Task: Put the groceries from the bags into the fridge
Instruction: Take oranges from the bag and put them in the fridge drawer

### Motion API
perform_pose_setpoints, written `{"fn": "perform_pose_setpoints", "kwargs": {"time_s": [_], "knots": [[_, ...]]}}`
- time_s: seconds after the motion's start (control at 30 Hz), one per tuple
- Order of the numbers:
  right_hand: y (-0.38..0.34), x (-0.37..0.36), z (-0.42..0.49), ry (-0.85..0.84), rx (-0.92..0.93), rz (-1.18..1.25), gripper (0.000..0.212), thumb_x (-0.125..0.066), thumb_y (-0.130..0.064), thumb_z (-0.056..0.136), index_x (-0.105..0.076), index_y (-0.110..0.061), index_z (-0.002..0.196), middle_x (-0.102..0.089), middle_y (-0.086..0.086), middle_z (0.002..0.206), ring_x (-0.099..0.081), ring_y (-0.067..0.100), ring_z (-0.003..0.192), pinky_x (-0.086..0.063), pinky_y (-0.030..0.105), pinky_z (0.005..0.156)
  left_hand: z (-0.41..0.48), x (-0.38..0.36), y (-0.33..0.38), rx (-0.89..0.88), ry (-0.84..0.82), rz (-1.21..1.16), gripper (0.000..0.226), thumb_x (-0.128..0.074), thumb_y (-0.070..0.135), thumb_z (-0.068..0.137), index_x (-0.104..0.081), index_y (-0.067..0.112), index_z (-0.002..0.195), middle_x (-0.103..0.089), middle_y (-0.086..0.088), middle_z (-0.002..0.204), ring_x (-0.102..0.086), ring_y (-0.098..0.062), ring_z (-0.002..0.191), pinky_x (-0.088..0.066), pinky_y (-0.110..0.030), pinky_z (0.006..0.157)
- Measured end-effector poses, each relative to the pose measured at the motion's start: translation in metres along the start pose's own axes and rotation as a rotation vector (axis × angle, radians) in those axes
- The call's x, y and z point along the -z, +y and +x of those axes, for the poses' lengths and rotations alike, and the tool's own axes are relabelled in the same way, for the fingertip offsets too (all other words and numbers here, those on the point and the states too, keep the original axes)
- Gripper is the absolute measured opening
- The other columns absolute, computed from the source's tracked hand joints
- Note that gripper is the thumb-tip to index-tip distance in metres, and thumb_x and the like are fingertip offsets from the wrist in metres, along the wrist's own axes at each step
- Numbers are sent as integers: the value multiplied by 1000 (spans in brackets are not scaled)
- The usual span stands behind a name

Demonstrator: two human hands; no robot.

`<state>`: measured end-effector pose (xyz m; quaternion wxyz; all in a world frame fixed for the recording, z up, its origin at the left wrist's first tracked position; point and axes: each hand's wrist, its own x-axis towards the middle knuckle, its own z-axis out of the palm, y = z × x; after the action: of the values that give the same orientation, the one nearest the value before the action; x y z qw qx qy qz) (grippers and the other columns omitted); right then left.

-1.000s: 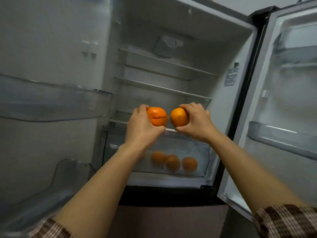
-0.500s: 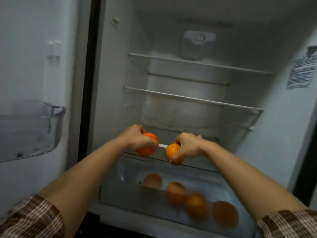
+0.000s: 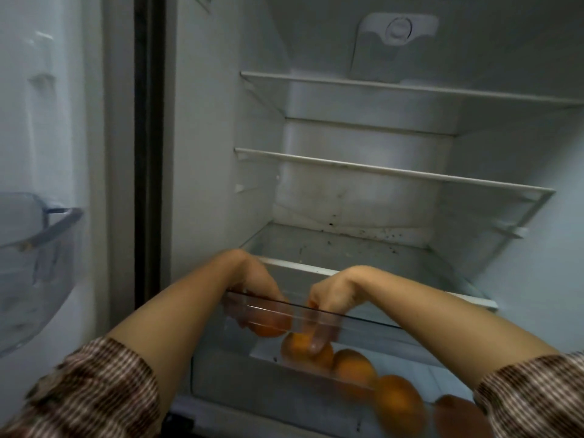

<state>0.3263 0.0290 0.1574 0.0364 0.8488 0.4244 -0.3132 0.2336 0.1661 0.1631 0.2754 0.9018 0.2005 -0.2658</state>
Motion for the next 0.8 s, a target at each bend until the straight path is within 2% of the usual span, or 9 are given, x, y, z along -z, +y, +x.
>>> {"fn": "perform_pose_setpoints", "kwargs": {"time_s": [0.07,0.13,0.2,0.27,0.33,0.47,0.57,0.67,0.8], "knots": [[-1,-2,4,-11,16,86,31,-75,-12,82,-68,1,109,-70,8,93,-67,12,74,-59,23,71,0,-2,-1,21,-23,64,29,-49,22,95,-56,10,70,-62,0,49,-57,-5,38,-43,-17,41],[-2,-3,3,-30,28,132,30,-71,-6,84,-67,3,112,-70,5,86,-68,11,72,-59,23,70,-2,-7,-1,27,-124,147,18,-56,27,85,-59,11,76,-67,-1,60,-62,-7,47,-43,-20,49],[-2,-3,-1,-34,38,152,29,-69,-5,86,-67,2,114,-70,5,89,-68,14,77,-60,24,71,-2,-8,-2,18,-156,151,21,-57,32,76,-62,12,82,-68,-3,77,-66,-14,67,-43,-23,59],[-2,-3,-6,-16,41,190,27,-66,-2,88,-67,2,114,-70,9,96,-67,18,83,-60,27,71,-2,-9,-3,26,-101,119,21,-54,32,86,-62,13,83,-66,-4,88,-64,-22,81,-42,-24,63],[-2,-4,-13,23,47,240,23,-63,0,89,-68,2,112,-71,9,93,-68,20,84,-61,29,72,-3,-10,-5,16,-17,87,22,-51,31,93,-62,15,85,-66,-3,90,-63,-24,86,-40,-23,61],[2,-10,-34,151,88,318,16,-63,-10,92,-74,-7,102,-75,3,85,-70,18,79,-58,40,84,-7,-15,-4,-68,138,76,19,-50,27,95,-63,18,83,-66,-4,87,-61,-20,68,-41,-19,52],[5,-17,-49,295,137,338,14,-61,-16,93,-75,-13,96,-75,5,90,-71,17,81,-59,36,78,-8,-22,-4,-129,365,-30,24,-52,26,91,-64,12,77,-65,-7,76,-58,-19,56,-41,-16,43],[2,-23,-63,507,170,336,13,-65,-23,91,-74,-15,93,-72,1,83,-66,11,74,-53,22,63,-11,-25,-6,-188,771,-5,25,-57,31,84,-62,9,77,-61,-9,71,-64,-29,74,-45,-26,60],[-3,-37,-87,818,174,205,19,-67,-32,88,-76,-15,91,-72,0,82,-65,13,79,-52,31,73,-30,-46,-8,-263,1067,-2,32,-51,34,90,-68,8,83,-68,-16,87,-63,-33,85,-44,-32,66]]}}
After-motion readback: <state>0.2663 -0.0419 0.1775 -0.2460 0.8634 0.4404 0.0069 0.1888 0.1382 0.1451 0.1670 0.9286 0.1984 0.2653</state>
